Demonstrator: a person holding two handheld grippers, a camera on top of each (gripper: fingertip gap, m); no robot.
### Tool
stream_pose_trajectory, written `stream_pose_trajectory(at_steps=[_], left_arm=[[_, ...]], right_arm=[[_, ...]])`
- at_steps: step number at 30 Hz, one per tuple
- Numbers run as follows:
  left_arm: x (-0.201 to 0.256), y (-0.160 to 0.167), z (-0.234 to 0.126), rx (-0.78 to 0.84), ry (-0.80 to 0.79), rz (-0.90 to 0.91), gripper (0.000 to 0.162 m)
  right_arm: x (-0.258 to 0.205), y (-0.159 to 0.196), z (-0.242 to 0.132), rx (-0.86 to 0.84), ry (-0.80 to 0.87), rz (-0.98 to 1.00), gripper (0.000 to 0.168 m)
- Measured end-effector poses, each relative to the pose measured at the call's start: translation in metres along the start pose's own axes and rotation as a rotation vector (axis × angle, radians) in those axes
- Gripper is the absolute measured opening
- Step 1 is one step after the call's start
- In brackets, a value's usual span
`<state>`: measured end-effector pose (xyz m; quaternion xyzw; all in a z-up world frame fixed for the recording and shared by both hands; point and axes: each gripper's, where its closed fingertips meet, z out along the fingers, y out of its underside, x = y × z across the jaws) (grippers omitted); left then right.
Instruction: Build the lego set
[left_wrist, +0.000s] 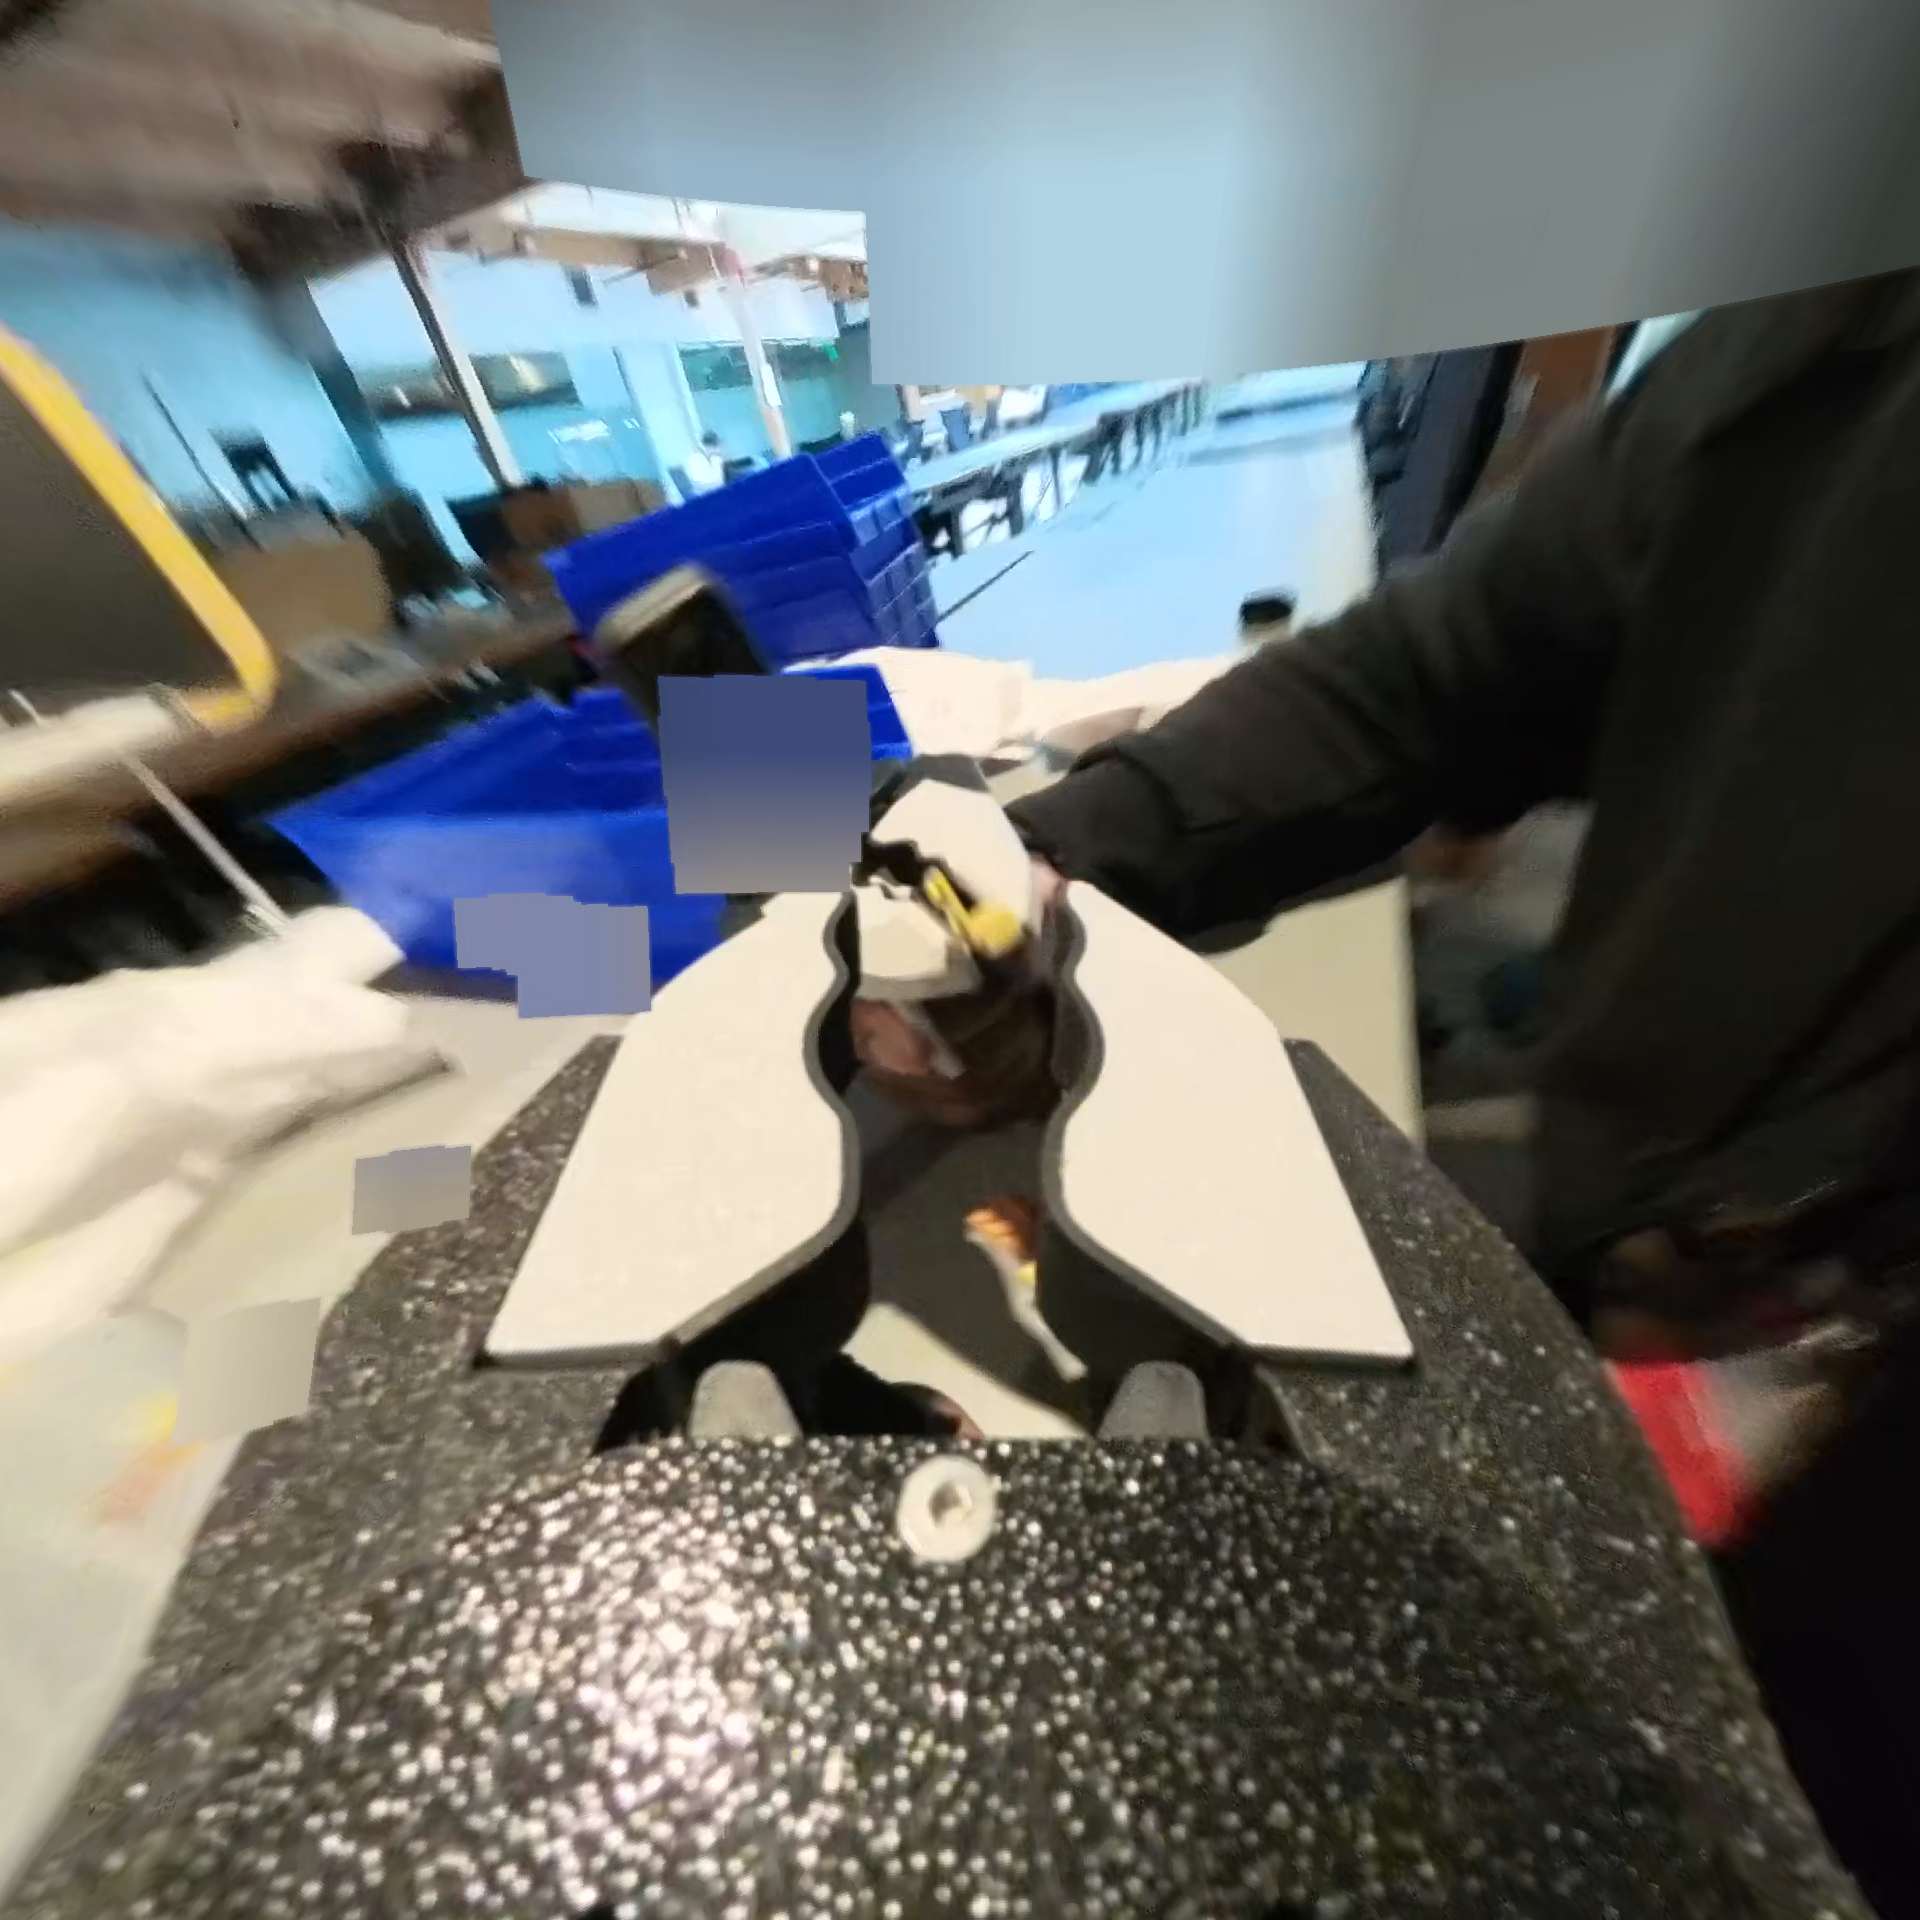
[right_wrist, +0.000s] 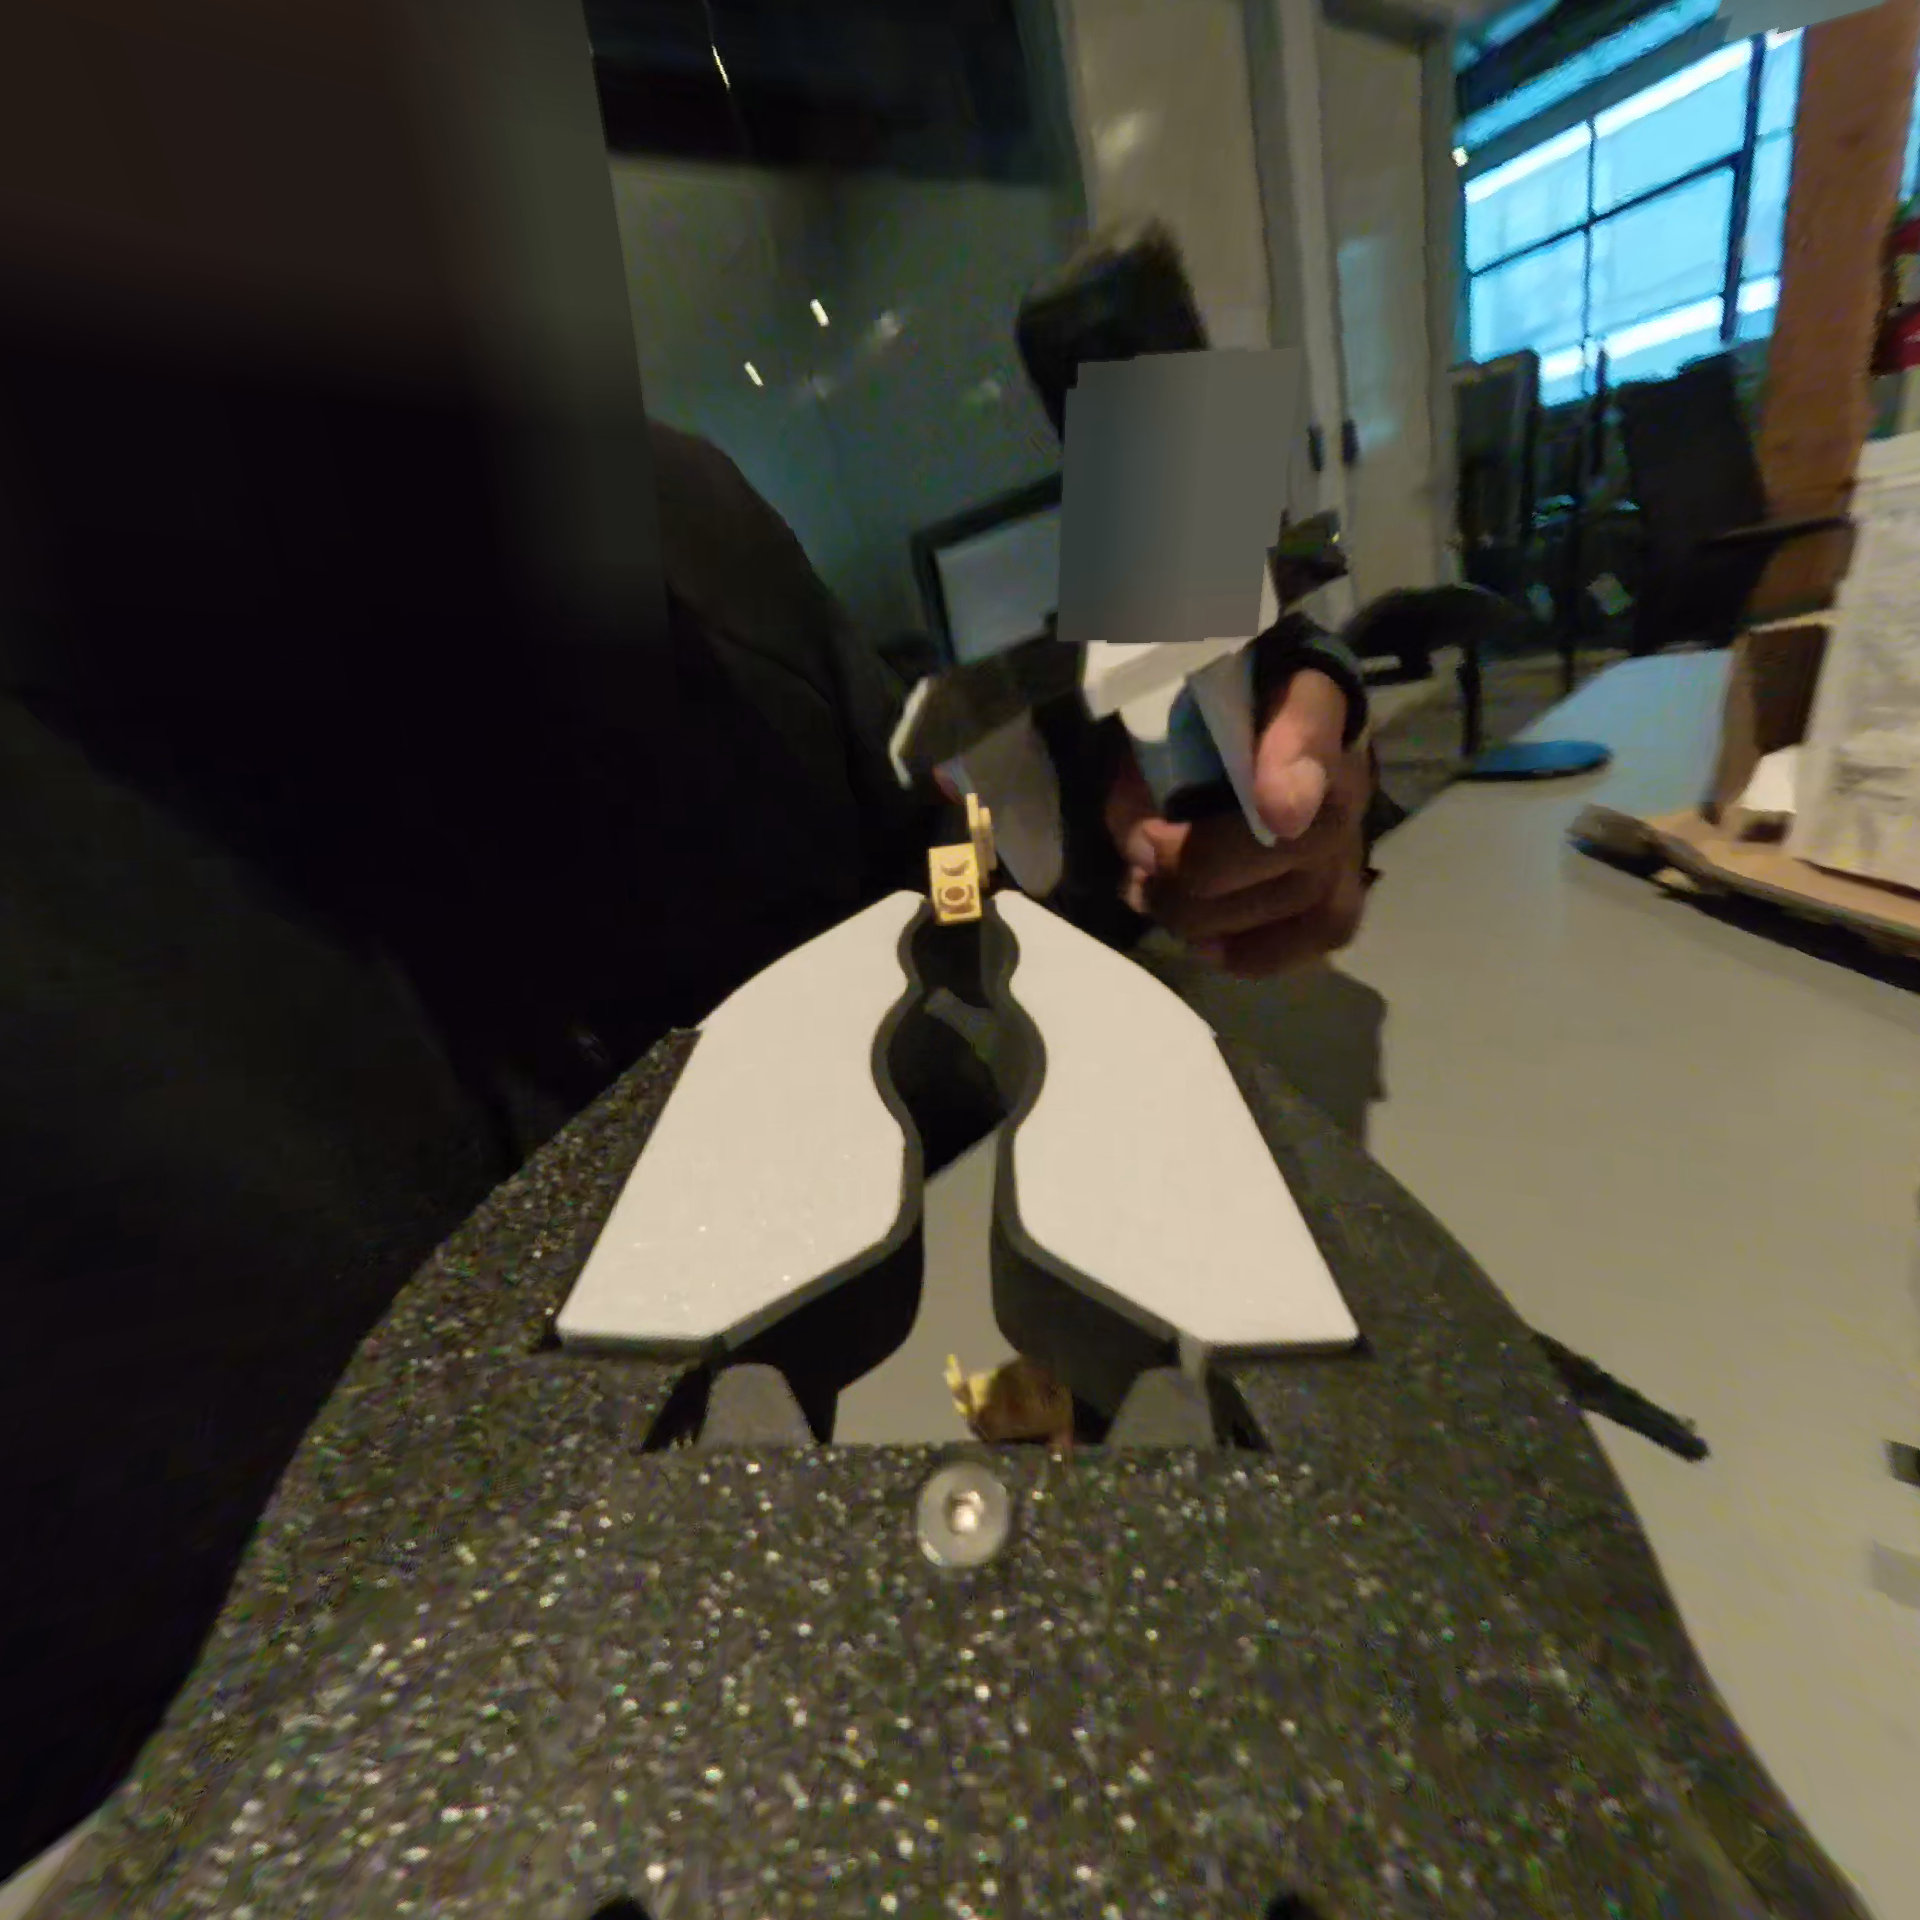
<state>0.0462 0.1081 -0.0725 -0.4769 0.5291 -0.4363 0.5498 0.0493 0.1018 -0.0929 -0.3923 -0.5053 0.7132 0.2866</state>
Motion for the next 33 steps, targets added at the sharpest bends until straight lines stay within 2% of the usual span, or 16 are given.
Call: stream_pose_trajectory(at_steps=[4, 10, 18, 20, 26, 29, 33], left_arm=[[-0.004, -0.005, -0.011, 0.076, 0.018, -0.163, 0.032], [0.001, 0.032, -0.009, -0.143, -0.016, -0.044, 0.022], [0.0, 0.061, -0.008, -0.335, -0.05, 0.0, 0.01], [0.0, 0.065, -0.008, -0.365, -0.054, 0.0, 0.004], [-0.002, 0.069, -0.009, -0.378, -0.115, -0.041, 0.003], [-0.005, 0.07, -0.01, -0.368, -0.174, -0.06, 0.003], [-0.008, 0.083, -0.013, -0.398, -0.289, -0.123, 0.003]], right_arm=[[0.011, 0.021, 0.004, -0.173, 0.113, -0.093, 0.008], [0.026, 0.039, 0.006, -0.304, 0.192, -0.077, 0.008], [0.032, 0.051, 0.008, -0.386, 0.224, -0.048, 0.008], [0.034, 0.052, 0.007, -0.393, 0.237, -0.045, 0.008], [0.038, 0.054, 0.004, -0.427, 0.283, -0.042, 0.008], [0.045, 0.053, -0.003, -0.451, 0.36, -0.028, 0.026], [0.045, 0.042, -0.024, -0.432, 0.545, 0.003, 0.032]])
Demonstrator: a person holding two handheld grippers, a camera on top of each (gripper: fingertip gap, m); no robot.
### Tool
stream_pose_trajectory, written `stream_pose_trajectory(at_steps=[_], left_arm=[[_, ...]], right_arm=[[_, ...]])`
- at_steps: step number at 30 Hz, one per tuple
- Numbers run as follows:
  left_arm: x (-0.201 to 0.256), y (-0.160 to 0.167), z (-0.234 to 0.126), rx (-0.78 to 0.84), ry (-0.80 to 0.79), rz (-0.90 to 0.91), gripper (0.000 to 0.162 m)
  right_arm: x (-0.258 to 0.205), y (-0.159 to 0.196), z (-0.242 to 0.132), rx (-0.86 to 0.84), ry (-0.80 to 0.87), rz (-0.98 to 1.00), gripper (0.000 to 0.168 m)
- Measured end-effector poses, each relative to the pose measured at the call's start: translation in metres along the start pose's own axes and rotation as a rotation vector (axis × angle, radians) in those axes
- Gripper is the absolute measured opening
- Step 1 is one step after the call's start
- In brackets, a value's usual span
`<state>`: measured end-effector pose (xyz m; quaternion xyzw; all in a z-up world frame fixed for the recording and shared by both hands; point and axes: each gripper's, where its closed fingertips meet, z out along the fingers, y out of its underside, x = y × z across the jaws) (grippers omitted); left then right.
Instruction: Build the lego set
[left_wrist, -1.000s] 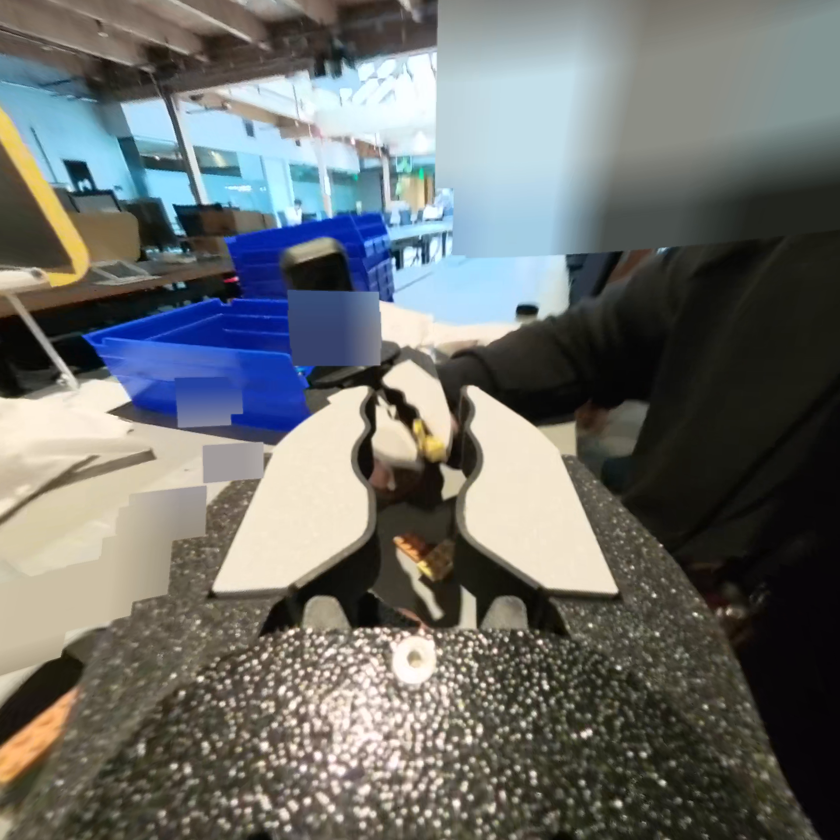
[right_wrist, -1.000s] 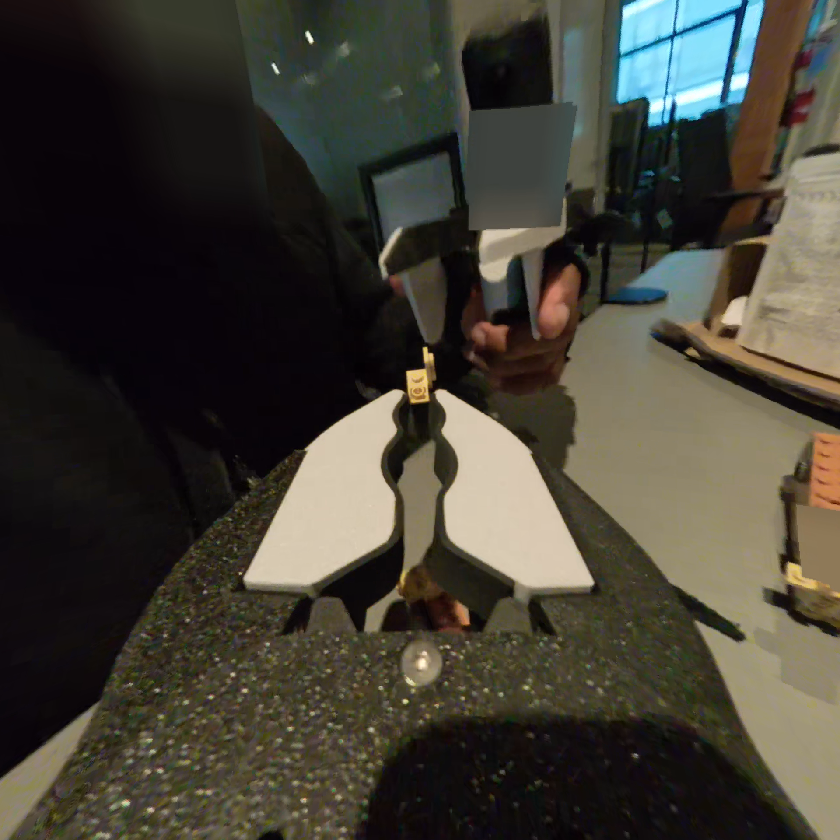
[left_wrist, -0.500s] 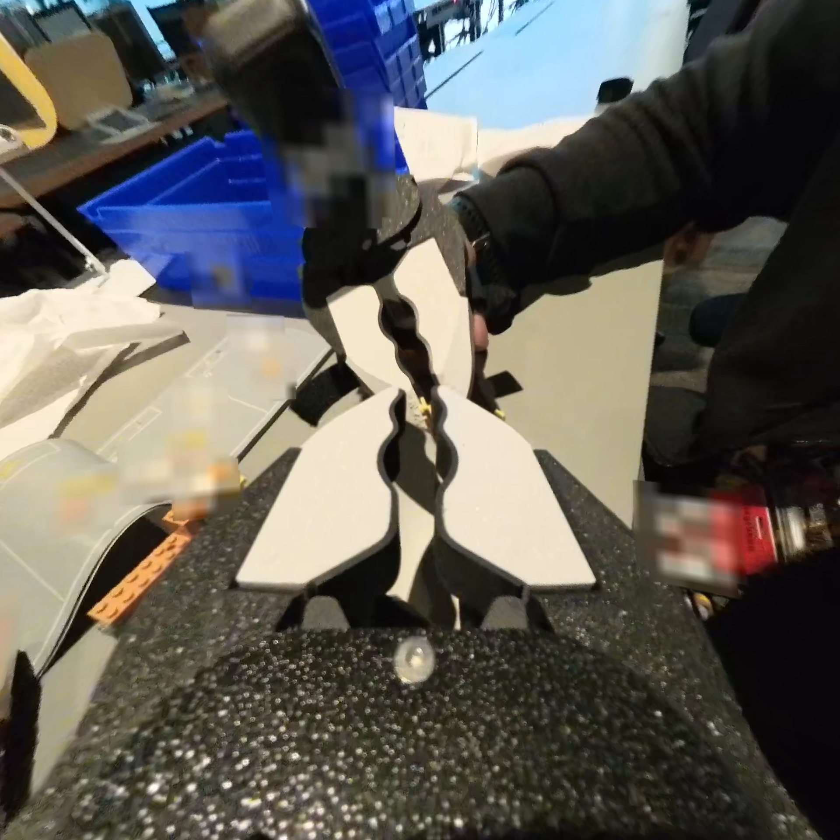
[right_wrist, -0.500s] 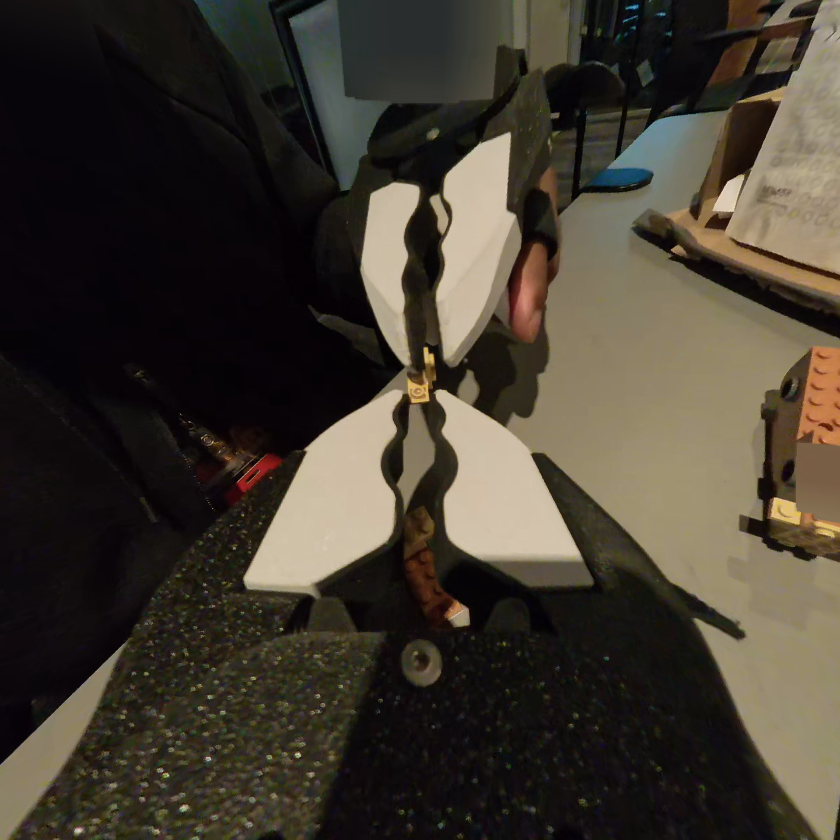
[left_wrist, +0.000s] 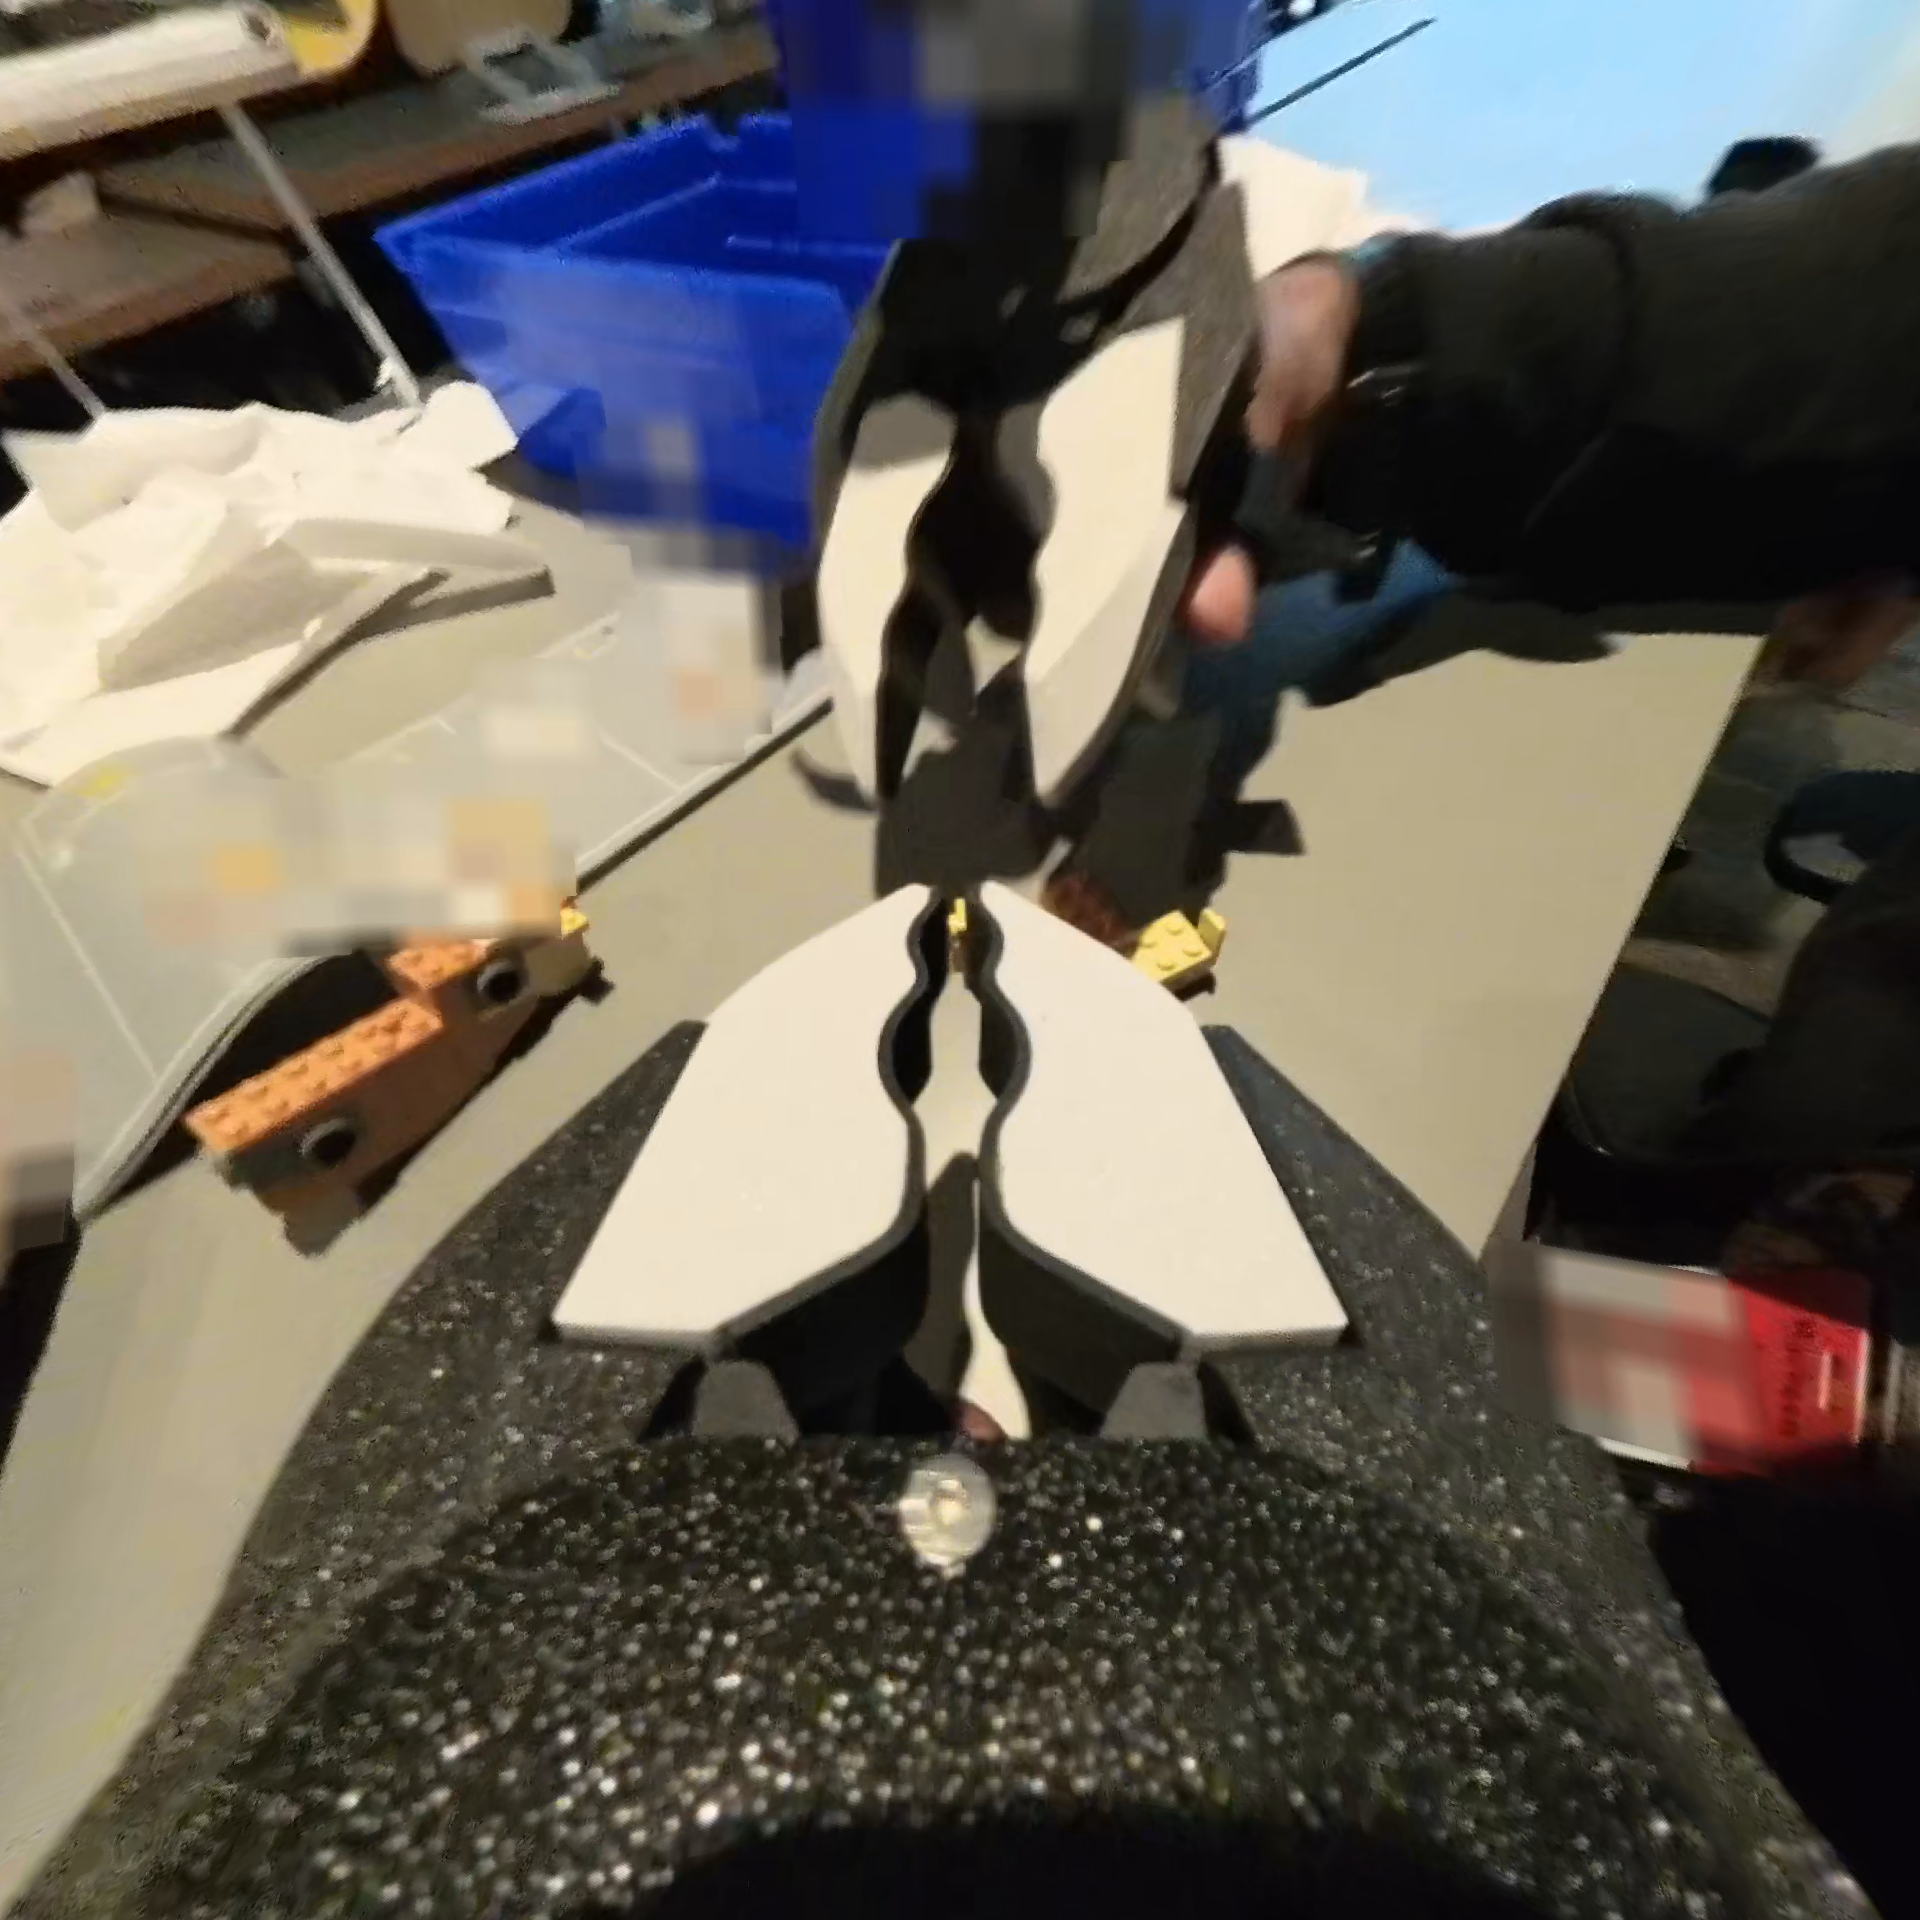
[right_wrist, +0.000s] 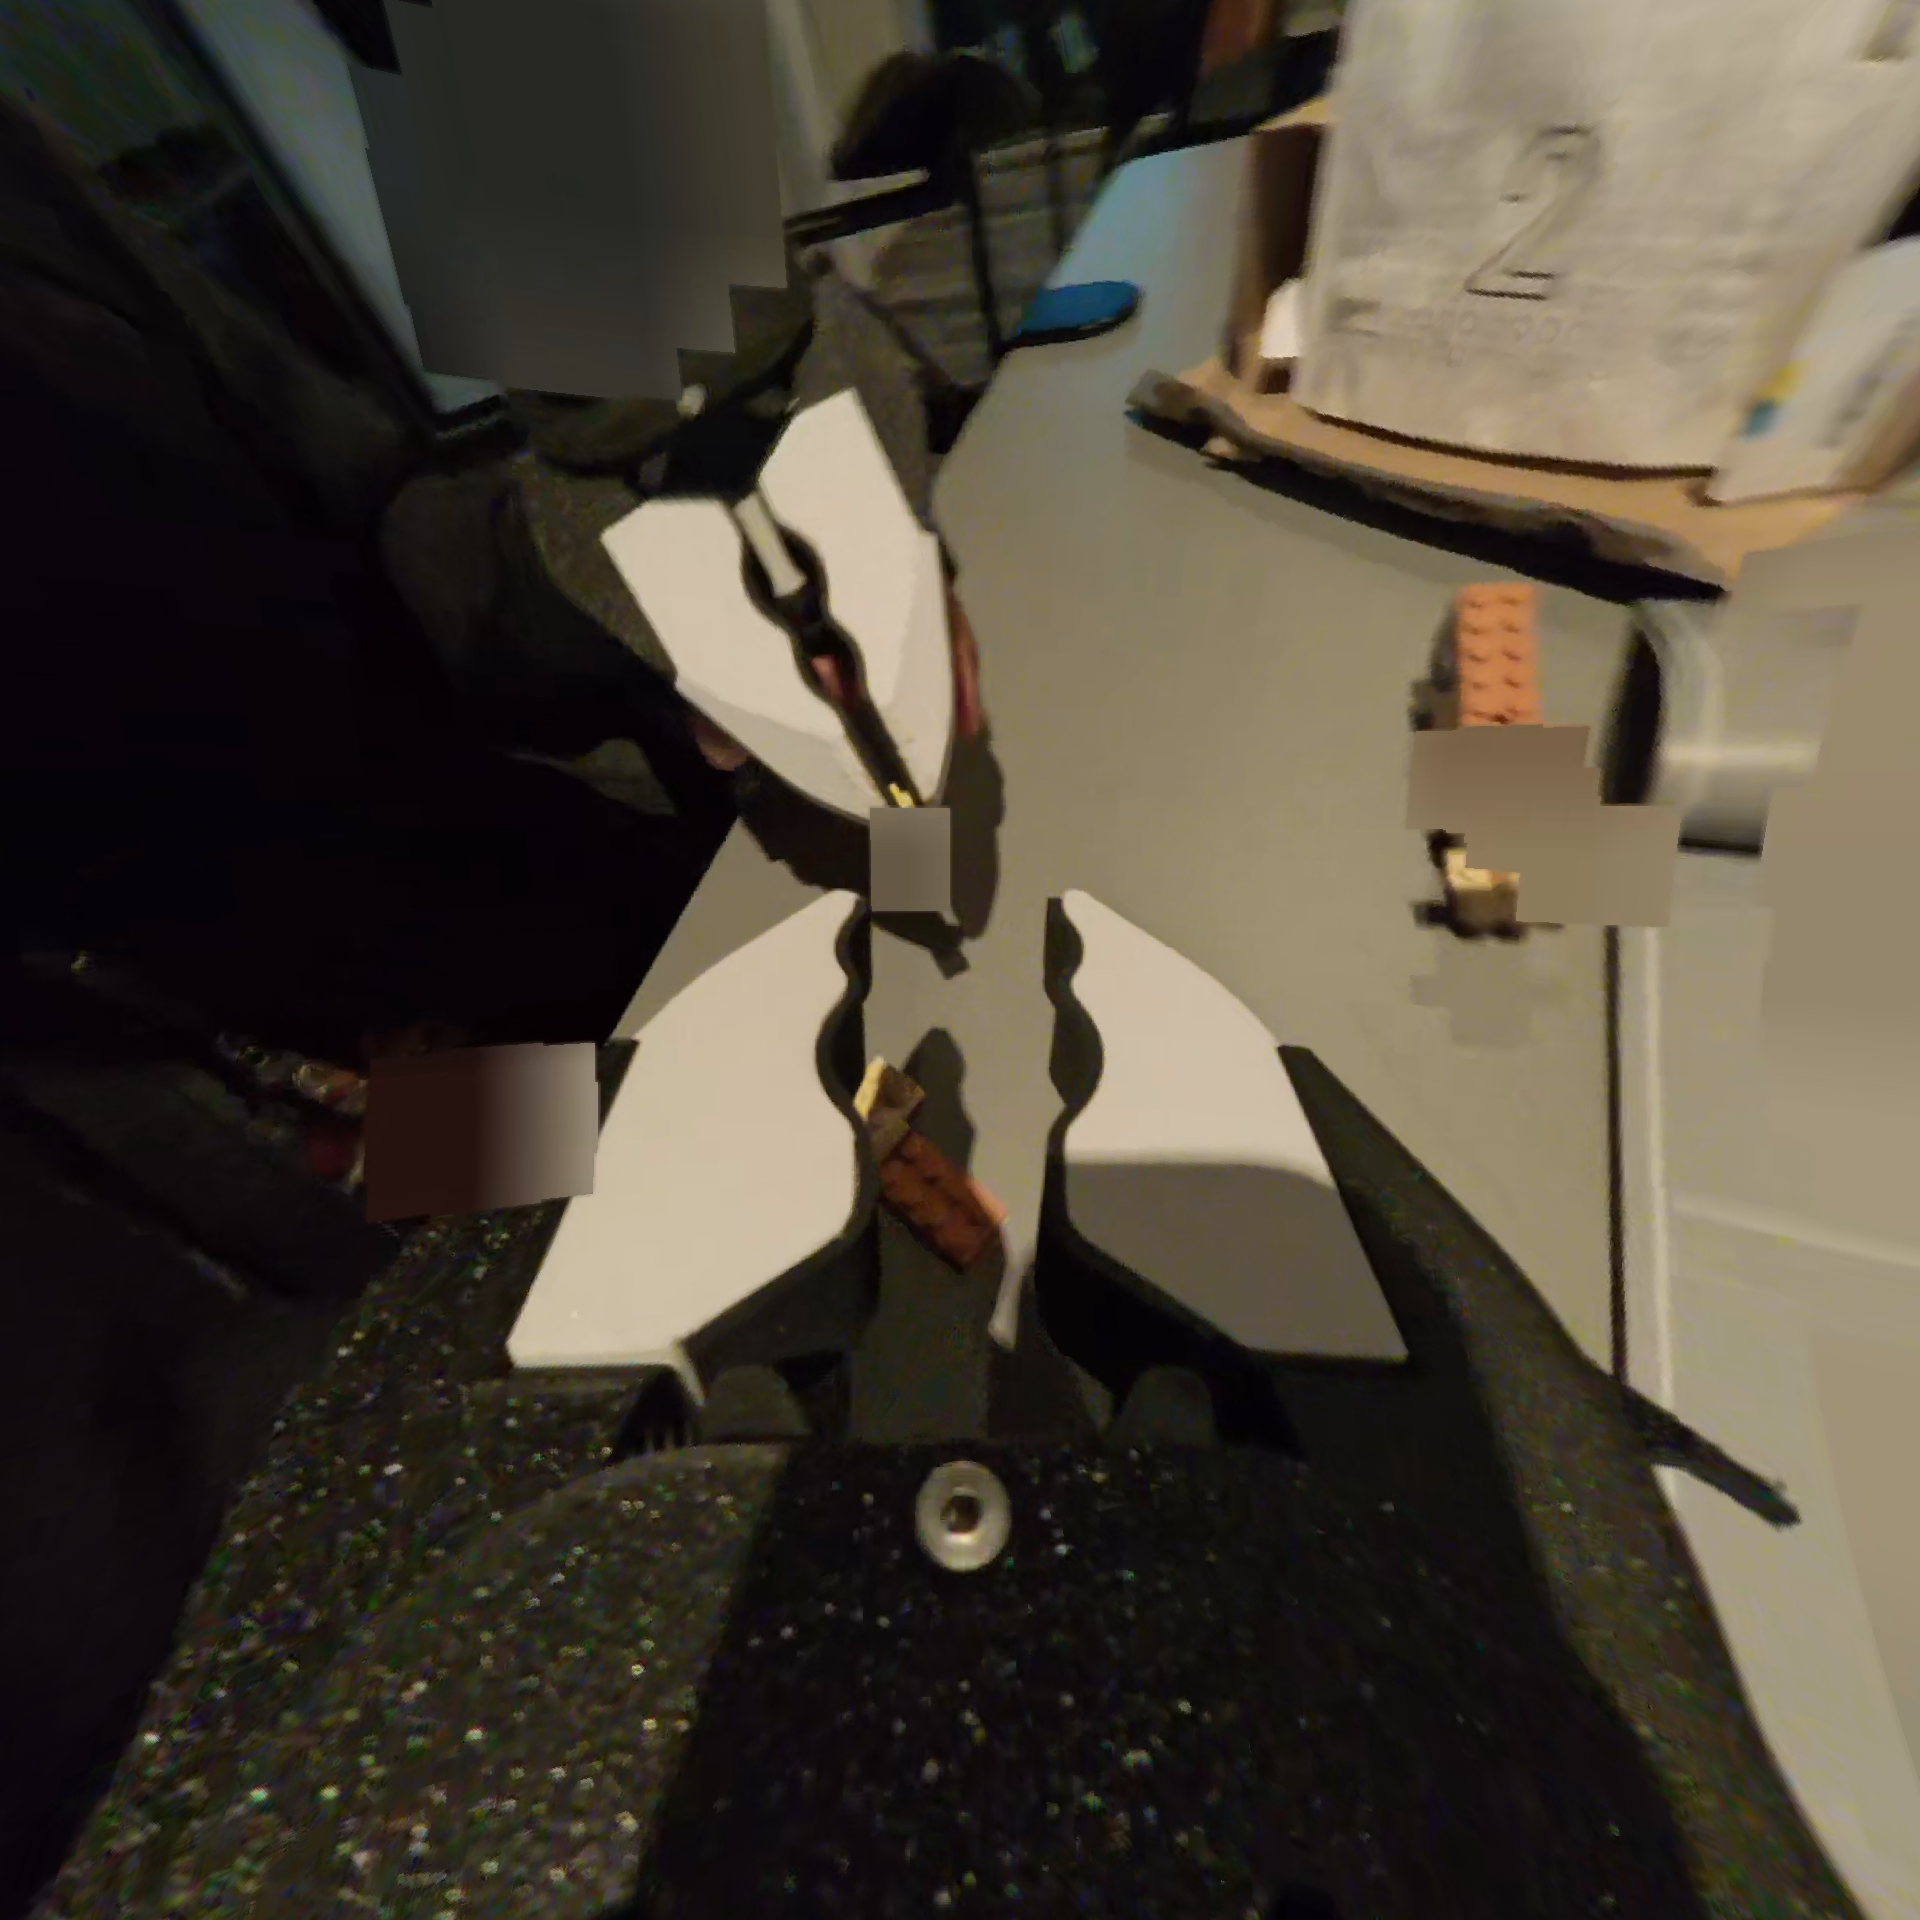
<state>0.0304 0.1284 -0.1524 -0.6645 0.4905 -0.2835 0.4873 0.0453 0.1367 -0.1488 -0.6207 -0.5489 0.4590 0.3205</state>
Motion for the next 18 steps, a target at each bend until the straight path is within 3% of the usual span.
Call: stream_pose_trajectory(at_steps=[4, 9, 18], left_arm=[[0.004, 0.021, 0.006, -0.069, -0.065, -0.032, 0.003], [0.005, 0.026, 0.01, -0.116, -0.105, -0.015, 0.003], [0.006, 0.041, 0.02, -0.237, -0.071, -0.088, 0.002]], right_arm=[[-0.012, 0.013, -0.024, 0.085, 0.227, 0.13, 0.029], [-0.037, 0.036, -0.026, 0.119, 0.464, 0.219, 0.022], [-0.037, 0.077, 0.003, -0.235, 0.645, 0.227, 0.033]])
